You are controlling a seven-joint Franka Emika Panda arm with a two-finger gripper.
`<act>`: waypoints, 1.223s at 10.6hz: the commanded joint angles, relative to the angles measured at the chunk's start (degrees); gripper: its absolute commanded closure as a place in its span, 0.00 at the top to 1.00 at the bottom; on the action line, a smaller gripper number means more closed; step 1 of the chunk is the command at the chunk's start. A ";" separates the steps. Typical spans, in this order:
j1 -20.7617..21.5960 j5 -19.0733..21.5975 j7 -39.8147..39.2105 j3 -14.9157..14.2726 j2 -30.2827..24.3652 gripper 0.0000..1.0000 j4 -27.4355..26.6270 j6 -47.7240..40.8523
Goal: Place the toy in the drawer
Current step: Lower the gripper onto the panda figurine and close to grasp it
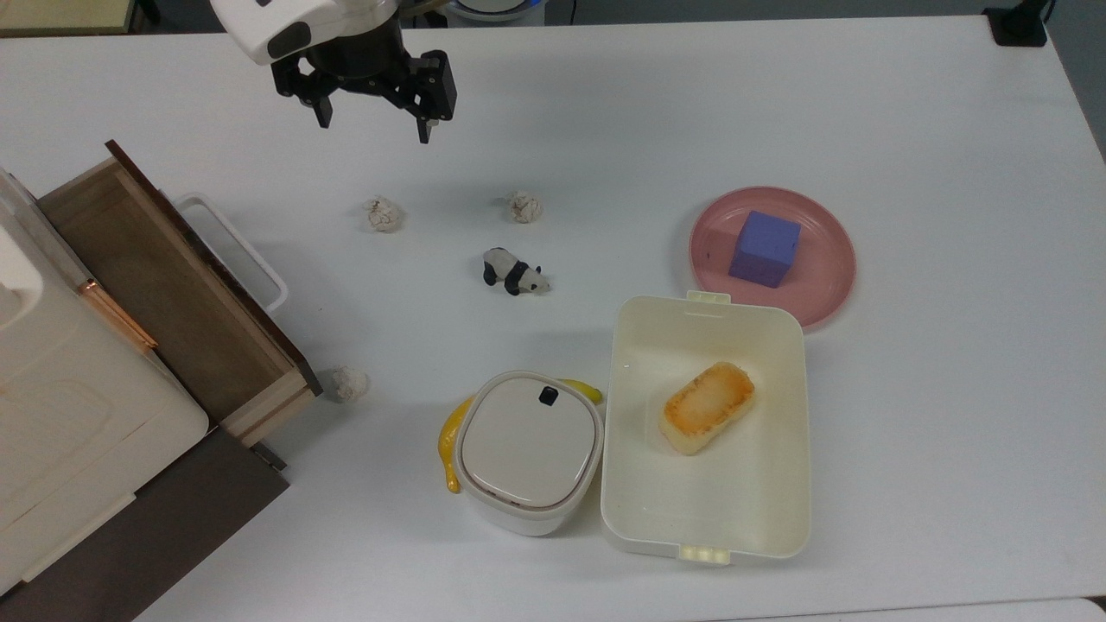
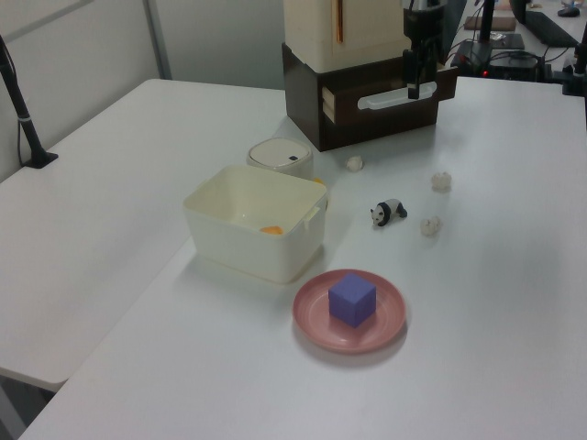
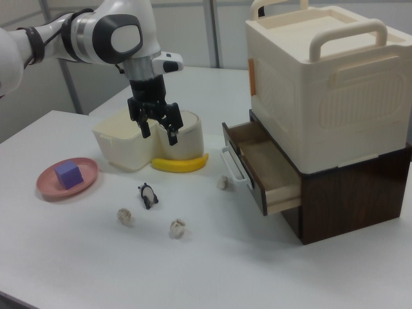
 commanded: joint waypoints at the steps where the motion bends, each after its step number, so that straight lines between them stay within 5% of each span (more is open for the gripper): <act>1: 0.18 0.75 0.52 -0.43 -1.00 1.00 -0.88 0.13; 8: 4.83 0.93 -5.70 -0.43 2.68 1.00 -1.49 0.22; 13: 9.92 0.23 -24.87 -0.43 8.39 0.98 -5.69 7.90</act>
